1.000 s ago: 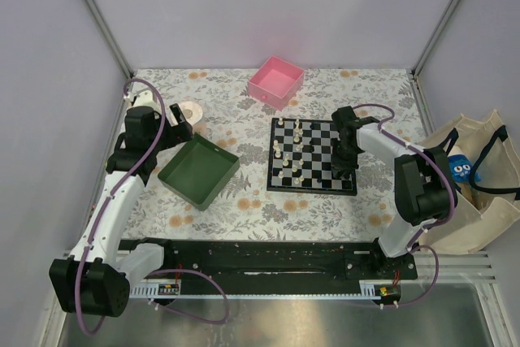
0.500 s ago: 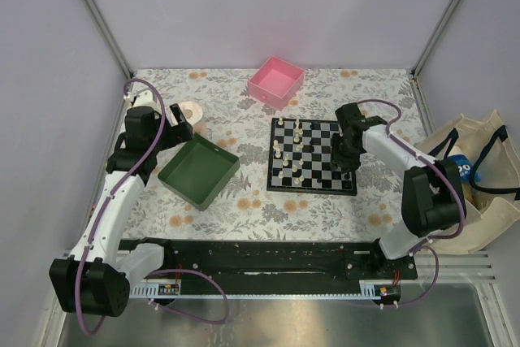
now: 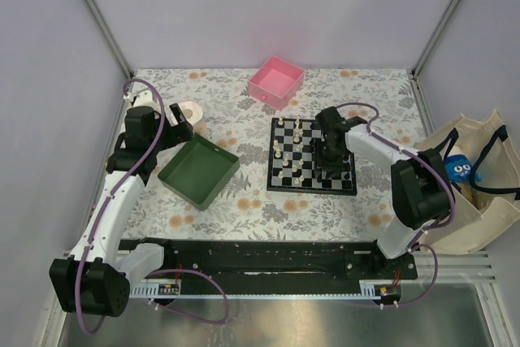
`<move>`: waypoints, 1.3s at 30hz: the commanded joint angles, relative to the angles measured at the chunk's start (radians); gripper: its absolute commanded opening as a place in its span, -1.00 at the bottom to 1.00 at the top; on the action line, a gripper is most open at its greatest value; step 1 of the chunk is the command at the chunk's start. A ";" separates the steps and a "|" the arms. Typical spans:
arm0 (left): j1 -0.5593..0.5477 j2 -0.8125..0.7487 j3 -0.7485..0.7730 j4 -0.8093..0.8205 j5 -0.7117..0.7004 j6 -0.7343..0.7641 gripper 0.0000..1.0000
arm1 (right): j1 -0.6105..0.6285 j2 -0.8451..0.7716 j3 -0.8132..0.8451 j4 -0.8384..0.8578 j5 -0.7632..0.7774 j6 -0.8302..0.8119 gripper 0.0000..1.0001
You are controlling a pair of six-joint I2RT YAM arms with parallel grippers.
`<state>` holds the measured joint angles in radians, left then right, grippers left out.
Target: Set up the chess pieces on the board
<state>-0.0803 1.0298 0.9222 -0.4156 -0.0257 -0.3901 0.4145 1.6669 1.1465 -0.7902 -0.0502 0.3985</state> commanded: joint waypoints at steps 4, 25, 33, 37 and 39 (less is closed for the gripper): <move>0.005 -0.010 0.006 0.055 0.021 -0.006 0.98 | 0.017 0.048 0.038 0.008 -0.023 0.013 -0.08; 0.005 -0.010 0.006 0.055 0.021 -0.006 0.98 | 0.024 0.054 0.052 -0.037 0.042 -0.010 -0.73; 0.005 -0.014 0.004 0.051 0.021 -0.003 0.98 | -0.006 -0.079 -0.037 -0.027 0.081 0.008 -0.77; 0.004 -0.011 0.006 0.052 0.021 -0.004 0.98 | -0.045 -0.107 -0.089 -0.030 0.076 0.002 -0.78; 0.004 -0.011 0.007 0.052 0.021 -0.004 0.98 | -0.069 -0.113 -0.109 -0.024 0.061 -0.004 -0.78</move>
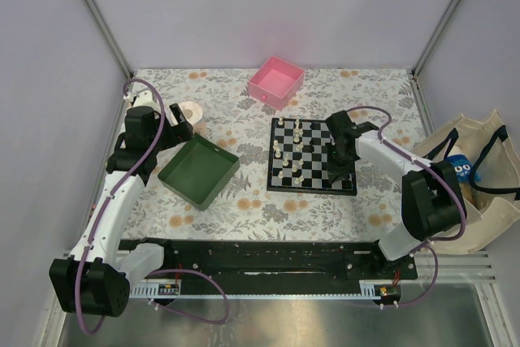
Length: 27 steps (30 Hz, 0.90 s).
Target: Set up the chess pieces on the board
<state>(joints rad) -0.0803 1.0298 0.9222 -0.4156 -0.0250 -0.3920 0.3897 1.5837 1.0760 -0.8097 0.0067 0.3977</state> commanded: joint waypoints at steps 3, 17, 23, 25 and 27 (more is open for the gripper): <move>0.004 -0.011 0.006 0.052 0.020 -0.004 0.98 | -0.069 -0.033 -0.050 -0.005 -0.001 -0.019 -0.78; 0.004 -0.010 0.004 0.054 0.020 -0.007 0.98 | -0.078 0.004 -0.053 0.023 0.002 -0.023 -0.72; 0.004 -0.002 0.006 0.055 0.046 -0.007 0.98 | -0.078 0.018 -0.051 0.026 0.007 -0.023 -0.70; 0.004 -0.004 0.006 0.055 0.048 -0.008 0.98 | -0.078 0.019 -0.056 0.027 0.015 -0.023 -0.69; 0.004 -0.002 0.004 0.057 0.048 -0.008 0.98 | -0.078 0.016 -0.059 0.029 0.013 -0.022 -0.65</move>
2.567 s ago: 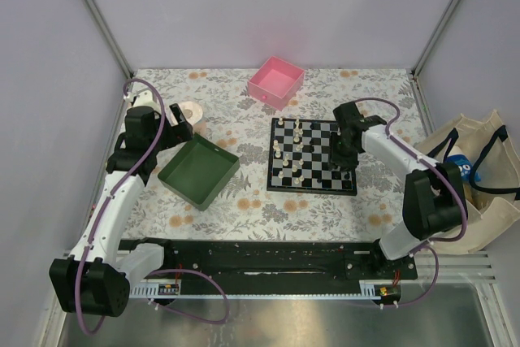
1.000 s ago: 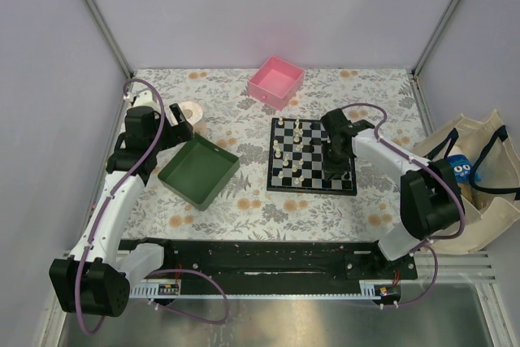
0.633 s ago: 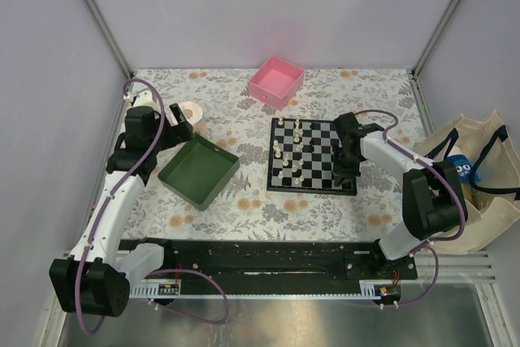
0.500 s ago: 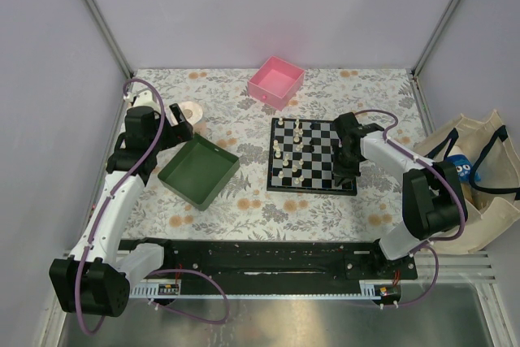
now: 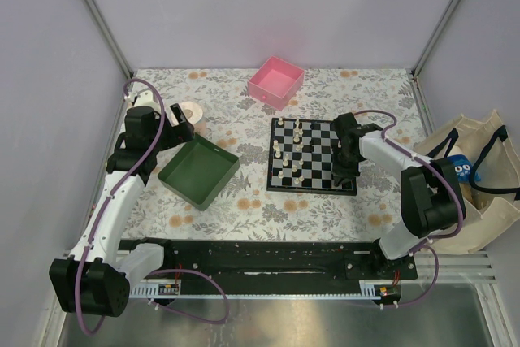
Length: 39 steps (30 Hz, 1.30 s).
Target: Set up the chess pieces on the board
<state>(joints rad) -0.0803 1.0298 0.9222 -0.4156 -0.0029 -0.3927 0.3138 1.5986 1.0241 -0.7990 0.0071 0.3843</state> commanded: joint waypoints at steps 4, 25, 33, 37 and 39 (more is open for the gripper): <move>0.004 -0.001 0.006 0.057 0.027 -0.009 0.98 | -0.002 0.001 -0.009 0.015 0.022 -0.015 -0.54; 0.004 -0.010 0.006 0.058 0.027 -0.008 0.98 | -0.002 0.010 0.266 -0.034 -0.070 -0.062 -0.23; 0.004 -0.023 0.007 0.038 0.007 0.006 0.98 | 0.001 0.254 0.476 -0.039 -0.085 -0.078 -0.21; 0.004 -0.028 0.009 0.035 0.006 0.012 0.98 | 0.011 0.320 0.534 -0.022 -0.093 -0.065 -0.19; 0.004 -0.027 0.009 0.031 0.006 0.014 0.98 | 0.022 0.345 0.560 -0.026 -0.094 -0.067 -0.18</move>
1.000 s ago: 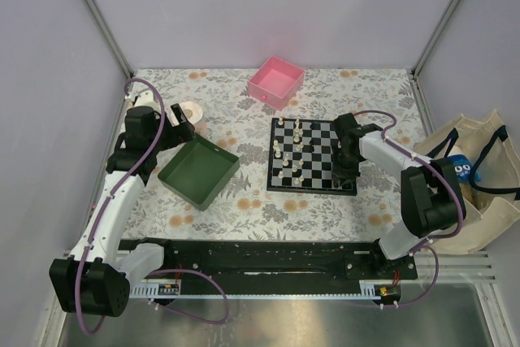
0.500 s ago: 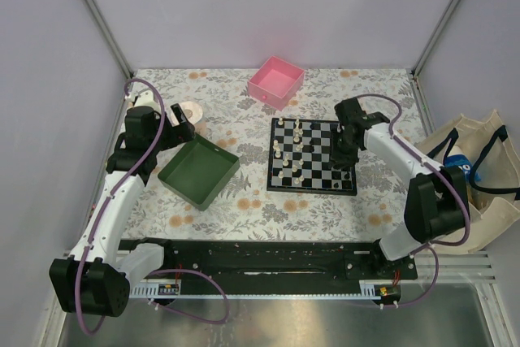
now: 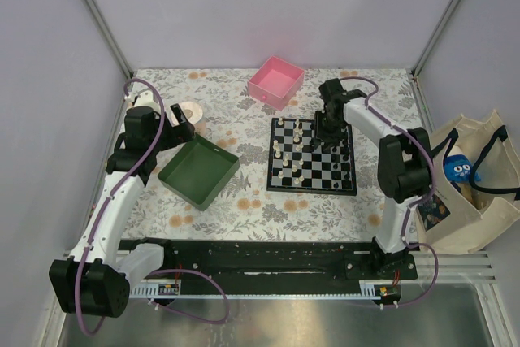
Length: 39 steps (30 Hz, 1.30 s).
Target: Set up the chess pieces on the board
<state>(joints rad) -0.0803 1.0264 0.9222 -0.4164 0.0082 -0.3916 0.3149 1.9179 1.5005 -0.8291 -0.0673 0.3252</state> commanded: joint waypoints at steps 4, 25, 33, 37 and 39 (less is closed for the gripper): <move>0.004 -0.028 0.006 0.030 -0.004 0.013 0.98 | 0.032 0.061 0.121 0.004 -0.020 -0.008 -0.15; 0.004 -0.020 0.006 0.031 -0.004 0.010 0.98 | 0.043 0.153 0.156 -0.007 -0.005 -0.017 -0.29; 0.004 -0.014 0.009 0.031 -0.005 0.011 0.98 | 0.043 0.135 0.156 -0.021 0.027 -0.035 -0.64; 0.004 -0.014 0.009 0.031 -0.005 0.010 0.98 | 0.041 0.112 0.153 -0.028 0.037 -0.040 -0.74; 0.004 -0.015 0.007 0.033 -0.004 0.011 0.98 | 0.041 0.096 0.153 -0.034 0.050 -0.040 -0.74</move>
<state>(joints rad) -0.0803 1.0203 0.9222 -0.4179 0.0082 -0.3908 0.3470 2.0670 1.6211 -0.8379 -0.0608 0.3058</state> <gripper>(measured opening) 0.988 0.182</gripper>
